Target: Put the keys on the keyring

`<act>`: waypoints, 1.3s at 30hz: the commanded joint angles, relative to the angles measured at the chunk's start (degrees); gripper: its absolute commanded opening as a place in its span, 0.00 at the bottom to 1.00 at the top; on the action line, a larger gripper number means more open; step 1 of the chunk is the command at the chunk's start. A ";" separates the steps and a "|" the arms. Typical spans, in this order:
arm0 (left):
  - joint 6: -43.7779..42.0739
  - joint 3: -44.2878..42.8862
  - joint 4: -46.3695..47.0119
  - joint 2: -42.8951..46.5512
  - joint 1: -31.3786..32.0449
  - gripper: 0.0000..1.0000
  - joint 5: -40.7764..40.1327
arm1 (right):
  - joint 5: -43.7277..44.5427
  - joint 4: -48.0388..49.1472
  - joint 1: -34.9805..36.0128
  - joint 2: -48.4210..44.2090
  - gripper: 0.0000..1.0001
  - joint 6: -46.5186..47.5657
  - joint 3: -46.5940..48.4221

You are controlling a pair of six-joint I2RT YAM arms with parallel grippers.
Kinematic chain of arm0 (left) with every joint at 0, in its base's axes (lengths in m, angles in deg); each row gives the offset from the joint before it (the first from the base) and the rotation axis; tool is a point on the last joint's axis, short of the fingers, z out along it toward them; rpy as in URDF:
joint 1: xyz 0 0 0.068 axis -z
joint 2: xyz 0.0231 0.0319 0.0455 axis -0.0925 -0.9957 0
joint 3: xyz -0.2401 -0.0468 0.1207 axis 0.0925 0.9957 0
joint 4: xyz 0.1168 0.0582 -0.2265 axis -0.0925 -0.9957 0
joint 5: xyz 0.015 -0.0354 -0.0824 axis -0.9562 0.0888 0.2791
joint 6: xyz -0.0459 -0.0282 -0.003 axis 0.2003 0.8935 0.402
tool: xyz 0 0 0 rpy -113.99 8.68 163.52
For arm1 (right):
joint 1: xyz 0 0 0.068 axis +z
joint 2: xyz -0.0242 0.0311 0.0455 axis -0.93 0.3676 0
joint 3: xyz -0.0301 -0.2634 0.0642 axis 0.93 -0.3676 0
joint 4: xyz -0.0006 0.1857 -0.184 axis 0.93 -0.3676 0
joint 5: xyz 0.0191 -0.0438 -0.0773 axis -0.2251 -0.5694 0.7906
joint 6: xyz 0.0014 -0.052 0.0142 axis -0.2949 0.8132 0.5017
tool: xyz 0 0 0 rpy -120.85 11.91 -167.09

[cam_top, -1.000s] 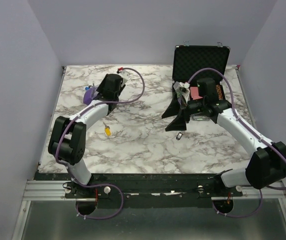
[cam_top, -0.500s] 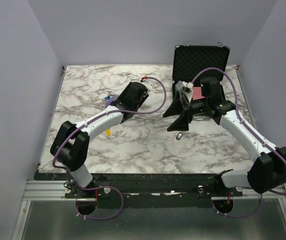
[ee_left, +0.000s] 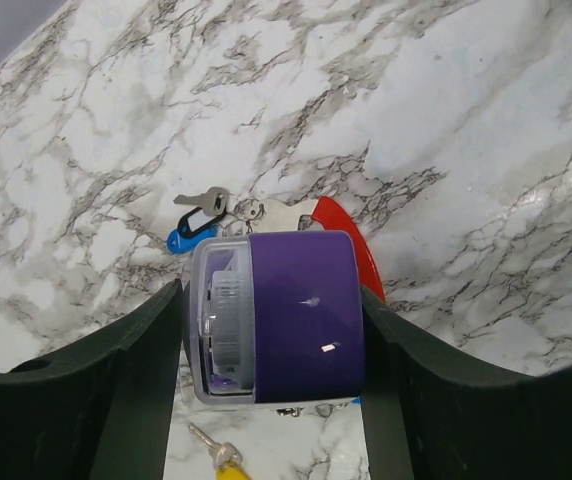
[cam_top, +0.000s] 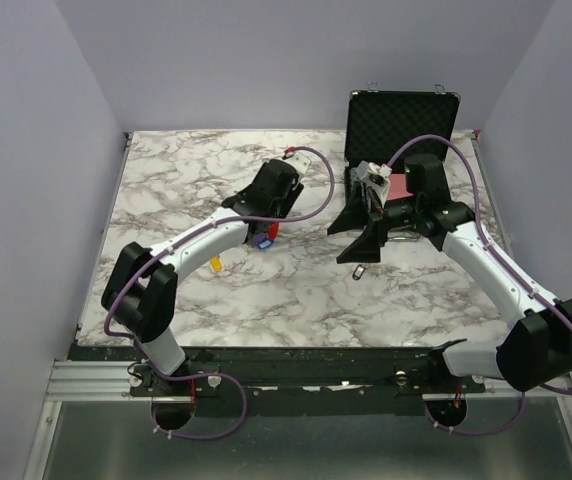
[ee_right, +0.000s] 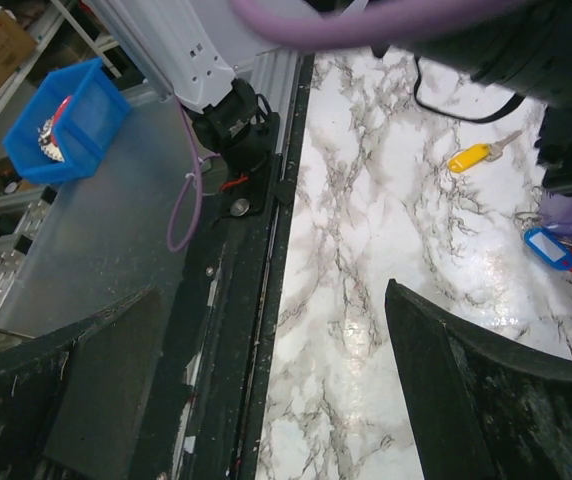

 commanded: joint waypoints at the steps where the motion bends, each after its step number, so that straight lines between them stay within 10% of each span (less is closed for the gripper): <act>1: 4.20 -3.85 -2.03 -1.44 -5.69 0.00 6.60 | -1.40 -1.17 -0.39 -0.95 1.00 1.26 0.58; 17: 7.37 -14.67 -2.30 0.59 -21.33 0.00 15.93 | -1.13 -1.70 -0.39 0.45 1.00 1.88 0.41; 29: 12.62 -24.76 -1.41 -11.18 -40.21 0.00 13.81 | -0.08 -3.02 -0.74 1.42 1.00 3.11 0.76; 39: 17.72 -32.26 -3.26 -19.28 -44.10 0.00 10.21 | -0.25 -3.02 -2.24 2.47 1.00 3.28 0.76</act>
